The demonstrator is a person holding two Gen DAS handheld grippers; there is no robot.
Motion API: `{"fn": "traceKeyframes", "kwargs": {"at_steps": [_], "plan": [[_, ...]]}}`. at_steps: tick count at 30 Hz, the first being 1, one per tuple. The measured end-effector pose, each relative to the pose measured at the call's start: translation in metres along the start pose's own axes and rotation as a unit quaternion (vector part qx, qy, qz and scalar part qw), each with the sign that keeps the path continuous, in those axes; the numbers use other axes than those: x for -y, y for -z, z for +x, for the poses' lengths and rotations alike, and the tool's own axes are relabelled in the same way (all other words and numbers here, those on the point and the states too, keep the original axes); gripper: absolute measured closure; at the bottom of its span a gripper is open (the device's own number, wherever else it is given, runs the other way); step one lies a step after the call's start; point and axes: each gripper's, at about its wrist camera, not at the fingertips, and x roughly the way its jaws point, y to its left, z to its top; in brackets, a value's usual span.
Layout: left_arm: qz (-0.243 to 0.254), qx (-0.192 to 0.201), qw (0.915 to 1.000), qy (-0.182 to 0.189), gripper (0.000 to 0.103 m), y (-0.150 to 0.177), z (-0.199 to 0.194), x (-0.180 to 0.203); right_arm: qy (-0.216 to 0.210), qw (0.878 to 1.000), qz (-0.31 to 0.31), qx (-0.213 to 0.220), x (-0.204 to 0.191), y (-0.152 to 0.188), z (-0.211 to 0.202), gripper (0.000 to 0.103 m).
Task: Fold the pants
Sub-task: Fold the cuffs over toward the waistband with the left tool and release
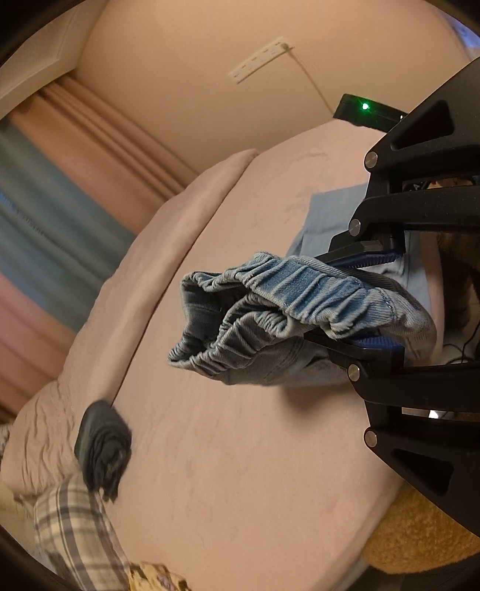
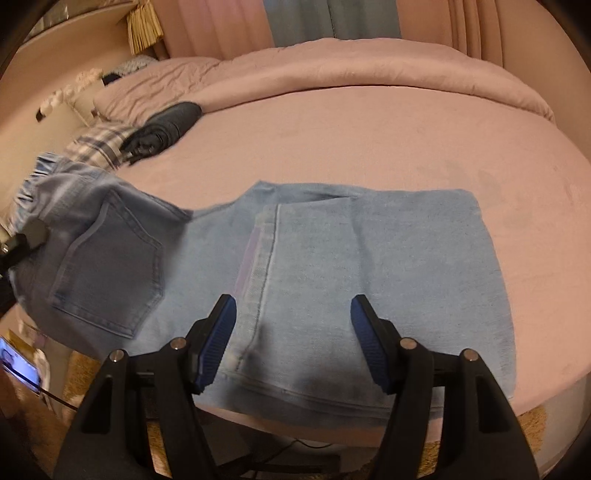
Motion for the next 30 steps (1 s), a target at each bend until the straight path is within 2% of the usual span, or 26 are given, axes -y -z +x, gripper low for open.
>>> {"fn": "traceKeyframes", "kwargs": {"at_steps": [7,9,13,17,21,25,27,30], "plan": [[0.035,-0.028,0.9988,0.017,0.075,0.0,0.027,0.026,0.008,1.0,0.011,0.0,0.01,0.007,-0.001,0.039],[0.038,-0.042,0.9983,0.016,0.075,0.003,0.037,0.032,0.004,1.0,0.021,-0.001,0.016,0.008,-0.001,0.039],[0.054,-0.058,0.9968,0.014,0.075,0.007,0.053,0.047,0.022,0.999,0.028,0.002,0.027,0.01,-0.004,0.039],[0.068,-0.078,0.9946,0.007,0.075,0.016,0.068,0.059,0.015,0.999,0.047,-0.003,0.04,0.014,-0.004,0.039],[0.08,-0.08,0.9935,-0.004,0.072,0.019,0.076,0.071,0.013,0.999,0.051,-0.006,0.046,0.017,-0.002,0.039],[0.055,-0.092,0.9928,0.054,0.063,0.015,0.071,0.08,0.013,0.999,0.049,-0.006,0.049,0.018,-0.003,0.039],[0.046,-0.099,0.9907,0.082,0.063,0.015,0.067,0.083,0.014,0.999,0.05,-0.004,0.049,0.018,-0.005,0.039],[0.05,-0.099,0.9885,0.103,0.062,0.016,0.058,0.086,0.013,0.998,0.057,-0.003,0.054,0.019,-0.006,0.039]]}}
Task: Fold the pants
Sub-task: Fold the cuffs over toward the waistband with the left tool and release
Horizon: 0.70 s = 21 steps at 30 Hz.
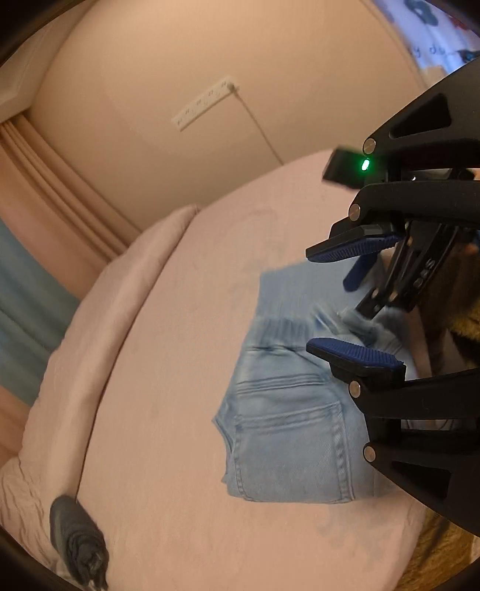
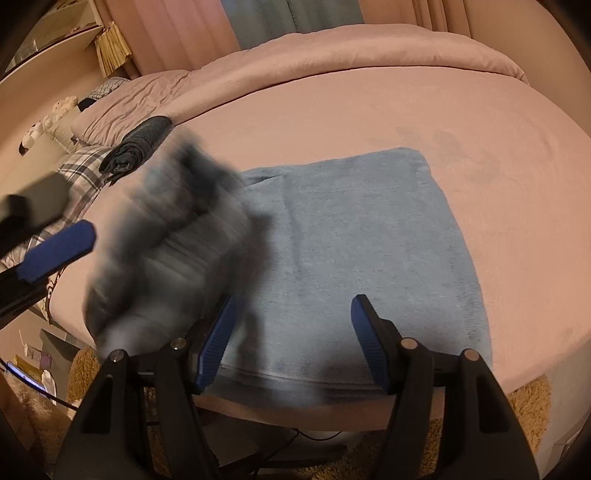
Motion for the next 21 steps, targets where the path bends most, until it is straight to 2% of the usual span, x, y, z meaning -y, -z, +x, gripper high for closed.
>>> {"fn": "traceKeyframes", "kwargs": {"at_steps": [2,5,7,11,16,18,21], "plan": [[0.004,0.003,1.0,0.005,0.061,0.0,-0.009,0.003,0.006,1.0,0.006,0.0,0.004,0.0,0.0,0.039],[0.015,0.033,0.9993,-0.003,0.049,0.0,-0.032,0.002,-0.004,1.0,0.014,0.001,0.008,0.001,-0.002,0.039],[0.011,0.063,0.9977,-0.024,0.04,-0.004,-0.044,-0.004,-0.006,1.0,0.017,0.001,0.009,0.001,-0.002,0.039],[-0.023,0.105,0.9909,-0.082,0.04,-0.008,-0.067,-0.034,-0.009,1.0,0.025,0.002,0.011,0.002,-0.004,0.039],[-0.071,0.095,0.9811,-0.152,0.04,0.0,-0.064,-0.082,-0.001,0.999,0.034,0.006,0.015,0.0,-0.011,0.039],[-0.091,0.077,0.9793,-0.163,0.04,0.004,-0.055,-0.097,0.002,0.999,0.043,0.009,0.02,-0.001,-0.014,0.038],[-0.096,0.048,0.982,-0.155,0.04,0.008,-0.039,-0.105,0.005,0.998,0.057,0.014,0.027,-0.001,-0.021,0.038]]}}
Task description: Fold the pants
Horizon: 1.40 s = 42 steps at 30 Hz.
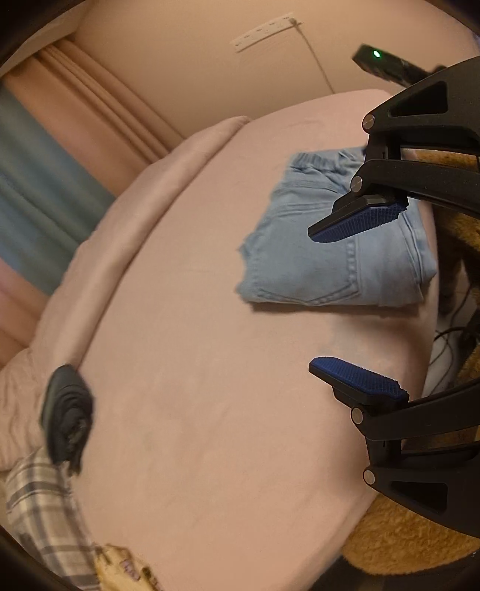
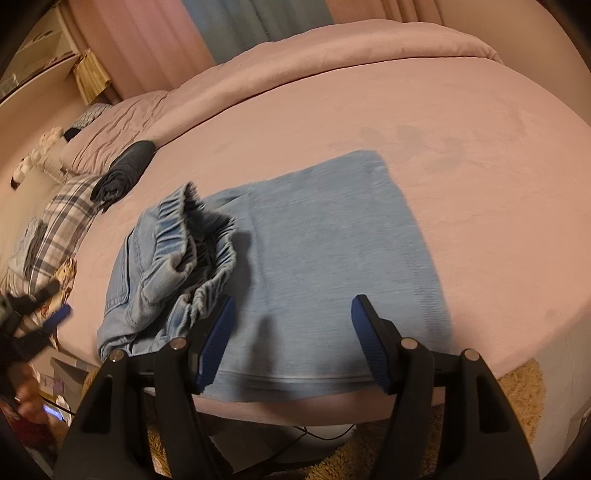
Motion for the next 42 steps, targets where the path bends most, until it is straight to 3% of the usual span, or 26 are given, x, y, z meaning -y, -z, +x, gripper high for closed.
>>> {"fn": "traceKeyframes", "kwargs": {"at_steps": [4,8,12,15,17,18,24,27,29,31,34,38,39,40,42], "plan": [[0.023,-0.034,0.9991,0.008,0.04,0.007,0.025,0.014,-0.007,1.0,0.009,0.016,0.005,-0.008,-0.013,0.037],[0.048,-0.063,0.9969,0.003,0.04,0.02,0.041,0.022,-0.056,0.998,0.011,0.02,-0.004,-0.015,-0.022,0.037],[0.063,-0.066,0.9958,-0.004,0.04,0.027,0.048,0.031,-0.105,0.994,-0.01,0.008,-0.028,-0.018,-0.015,0.037],[0.07,-0.076,0.9945,-0.013,0.04,0.033,0.052,0.032,-0.092,0.995,-0.036,-0.01,-0.046,-0.017,0.007,0.038],[0.076,-0.08,0.9938,-0.015,0.04,0.035,0.055,0.033,-0.081,0.996,-0.035,-0.029,-0.048,-0.015,0.025,0.053],[0.076,-0.085,0.9934,-0.014,0.039,0.036,0.058,0.035,-0.091,0.995,-0.034,-0.038,-0.047,-0.011,0.032,0.065],[0.072,-0.106,0.9917,-0.005,0.033,0.036,0.064,0.029,-0.082,0.994,-0.06,-0.032,-0.041,0.015,0.024,0.072],[0.076,-0.102,0.9918,-0.01,0.033,0.037,0.063,0.03,-0.089,0.994,-0.044,-0.036,-0.035,0.012,0.03,0.069],[0.079,-0.1,0.9918,-0.01,0.033,0.037,0.062,0.031,-0.091,0.995,-0.027,-0.042,-0.032,0.009,0.032,0.06],[0.073,-0.099,0.9924,-0.006,0.033,0.037,0.063,0.03,-0.077,0.996,-0.016,-0.051,-0.034,0.004,0.031,0.042],[0.072,-0.098,0.9926,-0.004,0.033,0.038,0.062,0.026,-0.089,0.994,-0.017,-0.053,-0.033,-0.005,0.032,0.038],[0.078,-0.087,0.9931,-0.007,0.033,0.04,0.061,0.028,-0.151,0.985,0.017,-0.085,-0.03,-0.009,0.06,0.038],[0.078,-0.086,0.9932,-0.006,0.033,0.04,0.06,0.028,-0.158,0.984,0.016,-0.079,-0.032,-0.01,0.064,0.04],[0.079,-0.086,0.9931,-0.003,0.033,0.039,0.059,0.028,-0.164,0.984,0.014,-0.075,-0.033,-0.012,0.066,0.053],[0.08,-0.086,0.9931,-0.003,0.033,0.036,0.055,0.03,-0.175,0.981,0.024,-0.079,-0.035,-0.012,0.068,0.066]]}}
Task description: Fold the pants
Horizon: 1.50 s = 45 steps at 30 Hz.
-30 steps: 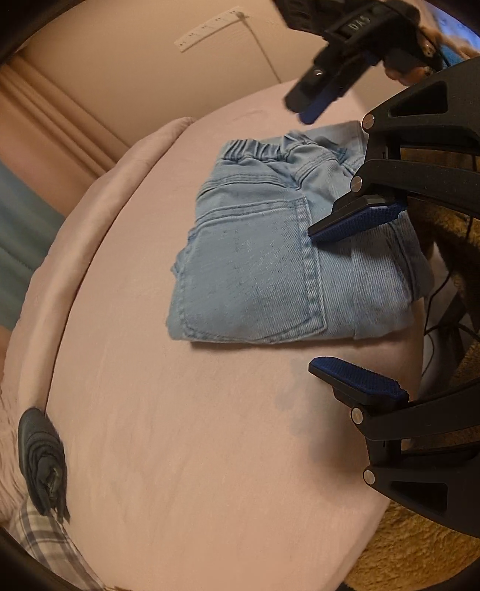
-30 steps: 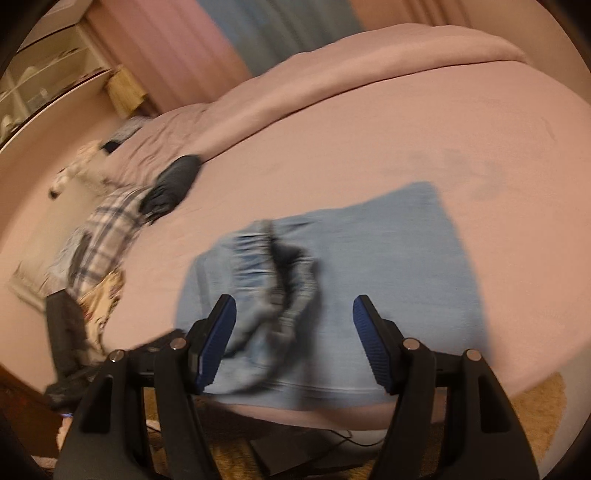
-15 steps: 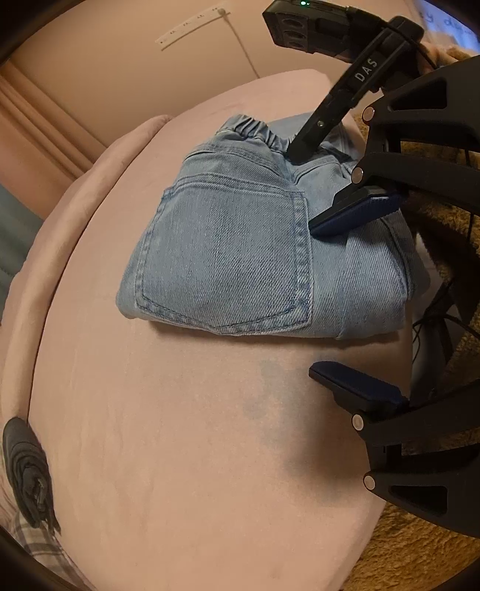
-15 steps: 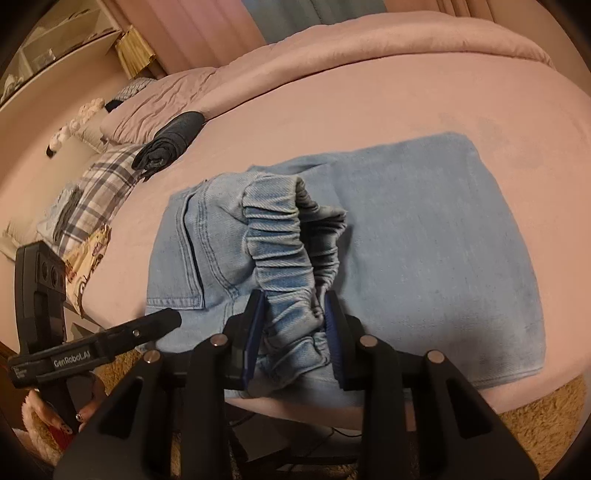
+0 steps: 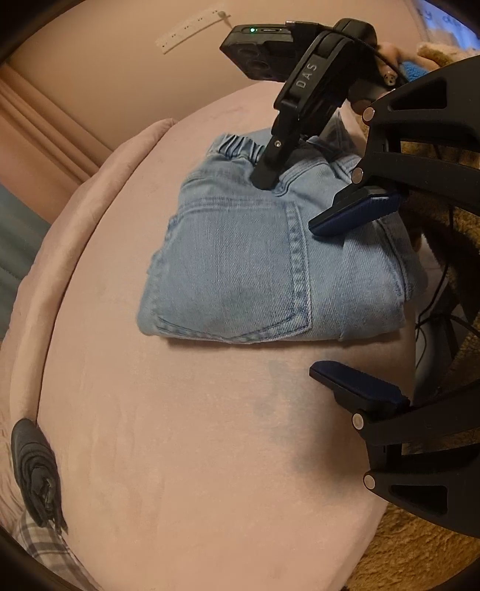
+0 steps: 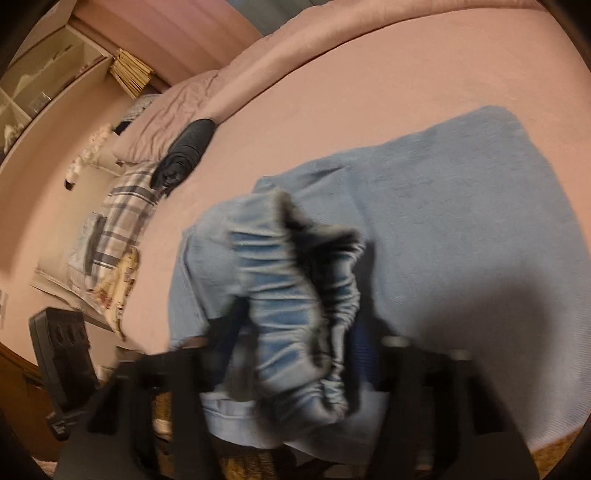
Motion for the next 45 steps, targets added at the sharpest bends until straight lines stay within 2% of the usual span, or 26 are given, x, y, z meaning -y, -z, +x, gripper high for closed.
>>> {"fn": "traceKeyframes", "kwargs": {"at_steps": [2,6,9,11,13,17,20,21,24,26,28,29,31,32,33,35,37,40,43,45], "plan": [[0.002,0.003,1.0,0.004,0.033,-0.001,-0.008,0.001,-0.001,1.0,-0.005,0.012,-0.008,0.002,-0.007,0.072],[0.007,0.033,0.9993,0.018,0.033,-0.011,-0.033,0.008,-0.013,0.997,-0.018,0.077,-0.022,-0.005,-0.05,0.076],[0.026,0.055,0.9978,0.025,0.033,-0.018,-0.042,0.019,0.032,0.989,-0.025,0.141,-0.02,-0.011,-0.09,0.076],[0.034,0.049,0.9981,0.019,0.033,-0.02,-0.035,0.025,0.068,0.985,-0.02,0.157,-0.008,-0.012,-0.104,0.076],[0.042,0.03,0.9986,0.007,0.033,-0.02,-0.02,0.03,0.087,0.984,0.011,0.154,0.015,-0.011,-0.109,0.076],[0.056,-0.01,0.9984,0.009,0.033,-0.016,0.009,0.038,0.115,0.98,0.063,0.152,0.055,0.003,-0.115,0.077],[0.063,-0.027,0.9973,-0.025,0.033,-0.015,0.031,0.04,0.134,0.98,0.076,0.125,0.074,0.008,-0.099,0.076],[0.064,-0.029,0.9969,-0.036,0.033,-0.014,0.037,0.039,0.136,0.98,0.072,0.129,0.074,0.009,-0.098,0.076],[0.059,-0.029,0.997,-0.041,0.033,-0.014,0.041,0.039,0.118,0.98,0.083,0.134,0.07,0.007,-0.105,0.077],[0.076,-0.027,0.9959,-0.041,0.033,-0.02,0.035,0.047,0.088,0.98,0.096,0.152,0.07,0.006,-0.119,0.077],[0.085,-0.005,0.9959,-0.03,0.033,-0.031,0.028,0.056,0.104,0.977,0.079,0.171,0.062,0.005,-0.129,0.077],[0.086,0.005,0.9961,-0.02,0.033,-0.037,0.024,0.059,0.127,0.975,0.061,0.174,0.057,0.004,-0.131,0.077],[0.089,0.01,0.996,-0.001,0.033,-0.05,0.025,0.065,0.139,0.976,0.067,0.152,0.063,0.006,-0.121,0.077],[0.094,0.012,0.9955,0.009,0.033,-0.058,0.03,0.069,0.153,0.977,0.069,0.13,0.066,0.009,-0.11,0.076],[0.098,0.011,0.995,0.01,0.033,-0.062,0.033,0.071,0.171,0.975,0.059,0.128,0.067,0.011,-0.106,0.075],[0.106,0.003,0.9941,-0.021,0.033,-0.076,0.051,0.074,0.182,0.973,0.042,0.139,0.064,0.015,-0.107,0.07],[0.107,-0.002,0.9936,-0.037,0.033,-0.086,0.064,0.072,0.186,0.973,0.055,0.128,0.066,0.012,-0.114,0.062],[0.094,-0.013,0.9953,-0.023,0.033,-0.102,0.078,0.068,0.208,0.968,0.046,0.13,0.061,0.007,-0.131,0.06],[0.087,-0.027,0.9954,-0.032,0.033,-0.113,0.1,0.068,0.258,0.952,-0.013,0.164,0.036,0.004,-0.152,0.05],[0.073,-0.038,0.996,-0.035,0.033,-0.112,0.113,0.062,0.264,0.946,-0.044,0.181,0.024,0.0,-0.158,0.05]]}}
